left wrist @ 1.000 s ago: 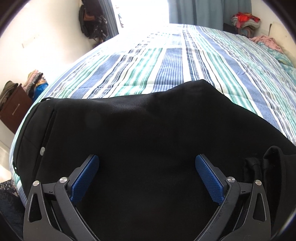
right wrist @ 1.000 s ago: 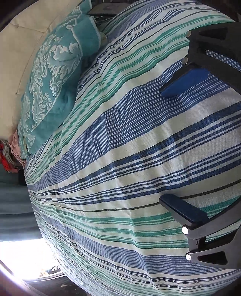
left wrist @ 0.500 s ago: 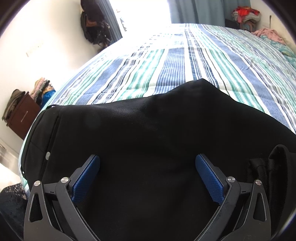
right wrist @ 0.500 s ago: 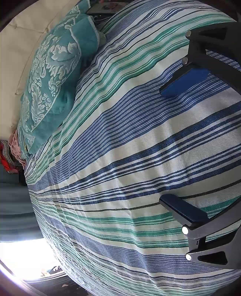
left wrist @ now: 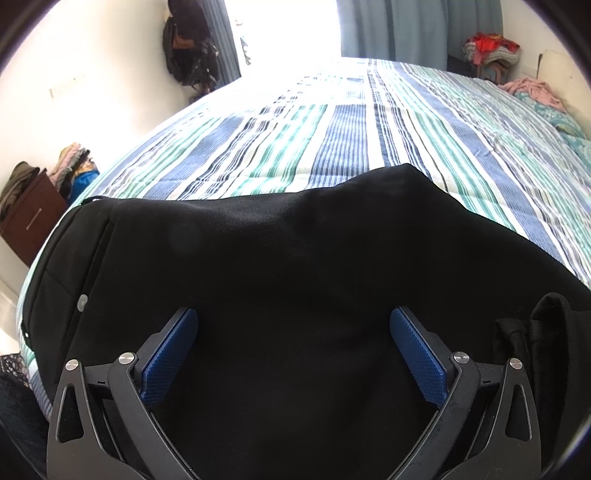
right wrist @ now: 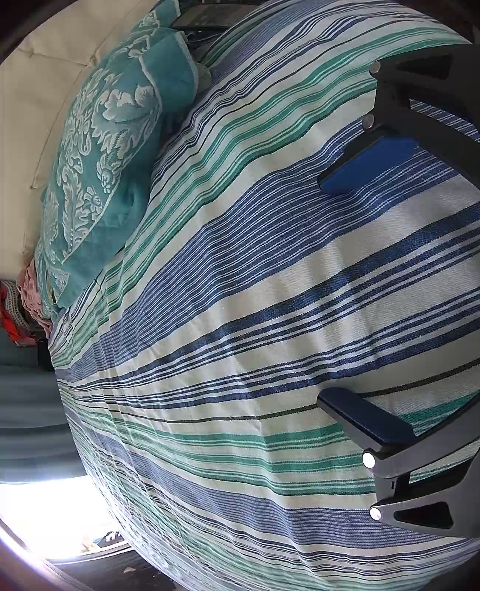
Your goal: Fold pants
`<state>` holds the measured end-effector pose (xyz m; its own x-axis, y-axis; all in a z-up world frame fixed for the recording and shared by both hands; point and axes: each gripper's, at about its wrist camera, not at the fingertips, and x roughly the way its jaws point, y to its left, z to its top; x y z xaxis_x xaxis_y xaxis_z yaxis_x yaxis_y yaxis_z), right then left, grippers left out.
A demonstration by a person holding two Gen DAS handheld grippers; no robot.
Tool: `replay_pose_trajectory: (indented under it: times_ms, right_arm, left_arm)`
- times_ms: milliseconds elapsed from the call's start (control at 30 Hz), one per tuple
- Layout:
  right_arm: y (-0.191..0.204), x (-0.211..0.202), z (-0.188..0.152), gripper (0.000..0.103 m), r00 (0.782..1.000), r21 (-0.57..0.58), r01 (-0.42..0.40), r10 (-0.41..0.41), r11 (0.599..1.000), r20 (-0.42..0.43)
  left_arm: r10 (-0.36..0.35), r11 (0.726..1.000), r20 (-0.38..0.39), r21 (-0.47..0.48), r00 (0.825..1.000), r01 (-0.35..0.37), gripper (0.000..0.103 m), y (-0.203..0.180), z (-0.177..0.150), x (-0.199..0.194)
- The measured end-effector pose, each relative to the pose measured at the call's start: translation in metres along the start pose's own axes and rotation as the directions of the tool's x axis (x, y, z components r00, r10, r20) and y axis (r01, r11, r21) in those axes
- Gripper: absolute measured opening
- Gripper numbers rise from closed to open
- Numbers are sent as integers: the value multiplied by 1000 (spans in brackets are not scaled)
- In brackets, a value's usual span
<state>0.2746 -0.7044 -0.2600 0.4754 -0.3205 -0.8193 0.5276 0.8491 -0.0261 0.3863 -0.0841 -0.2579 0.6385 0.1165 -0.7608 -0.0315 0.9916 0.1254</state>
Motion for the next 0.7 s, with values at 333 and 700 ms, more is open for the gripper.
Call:
replay_pose_trajectory:
  times_ms: [333,700]
  right_arm:
    - [0,0,0,103,1000,0,0,0,1000,0]
    - [0,0,0,103,1000,0,0,0,1000,0]
  left_arm:
    - [3,1000,6,0,1000,-3,103,-1,0,-2]
    - [60,998,-1,35,998,-60,102,-8,1,-1]
